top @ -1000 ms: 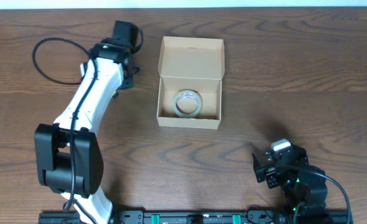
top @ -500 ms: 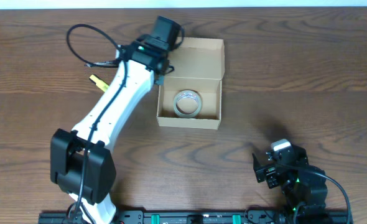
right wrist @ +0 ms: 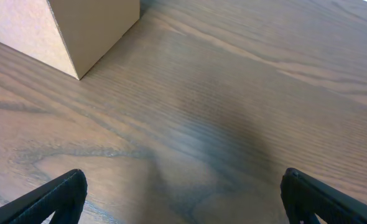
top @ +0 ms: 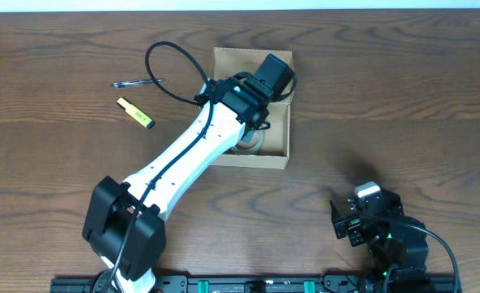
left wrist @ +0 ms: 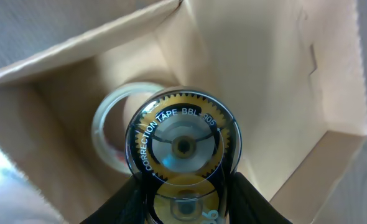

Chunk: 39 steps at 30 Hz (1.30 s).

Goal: Pack container
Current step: 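Carry the correction tape into the box and lower it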

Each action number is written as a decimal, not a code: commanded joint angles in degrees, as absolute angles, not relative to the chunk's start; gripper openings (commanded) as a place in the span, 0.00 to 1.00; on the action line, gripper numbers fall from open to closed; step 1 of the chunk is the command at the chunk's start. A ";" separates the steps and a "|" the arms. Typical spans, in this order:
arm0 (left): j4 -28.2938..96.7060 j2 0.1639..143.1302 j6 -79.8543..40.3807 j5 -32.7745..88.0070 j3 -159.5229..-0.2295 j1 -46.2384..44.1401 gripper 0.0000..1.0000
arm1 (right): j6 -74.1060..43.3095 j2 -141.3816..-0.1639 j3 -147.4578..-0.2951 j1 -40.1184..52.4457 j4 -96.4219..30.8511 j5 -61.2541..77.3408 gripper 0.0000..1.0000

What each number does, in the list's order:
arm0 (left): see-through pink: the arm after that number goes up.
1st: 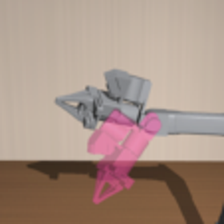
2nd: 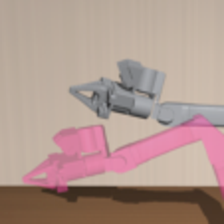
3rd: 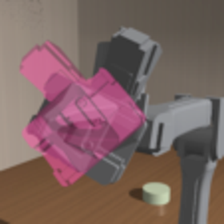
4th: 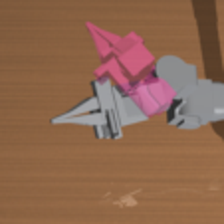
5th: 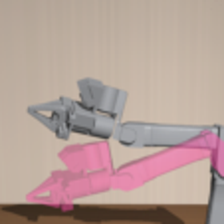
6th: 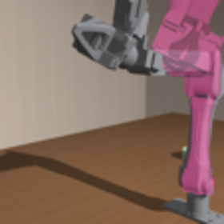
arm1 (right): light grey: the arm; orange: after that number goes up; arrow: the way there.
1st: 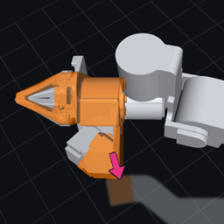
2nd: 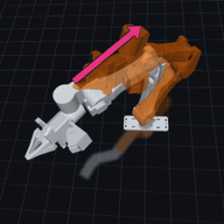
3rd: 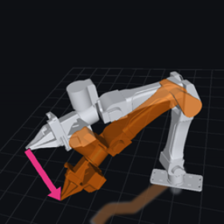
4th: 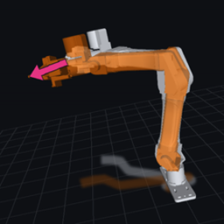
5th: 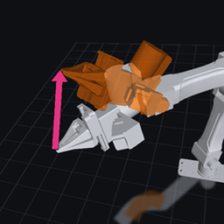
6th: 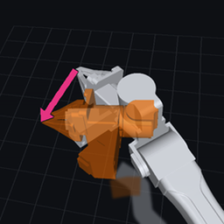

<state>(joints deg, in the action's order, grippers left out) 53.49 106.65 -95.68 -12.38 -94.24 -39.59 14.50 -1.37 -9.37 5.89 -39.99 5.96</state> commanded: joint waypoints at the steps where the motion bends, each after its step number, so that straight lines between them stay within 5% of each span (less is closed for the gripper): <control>1: 54.17 107.48 -94.74 -11.92 -95.53 -40.40 0.19 | 13.93 -1.02 -9.21 5.43 -40.10 6.00 0.99; 19: 53.95 117.73 -96.53 -8.71 -95.53 -41.19 0.23 | 13.91 -1.02 -9.21 5.43 -40.10 6.00 0.99; 29: 53.95 117.75 -96.66 -9.13 -95.53 -41.19 0.43 | 13.91 -1.02 -9.21 5.43 -40.10 6.00 0.99; 39: 53.93 117.75 -96.68 -9.23 -95.53 -41.19 0.48 | 13.91 -1.02 -9.21 5.43 -40.10 6.00 0.99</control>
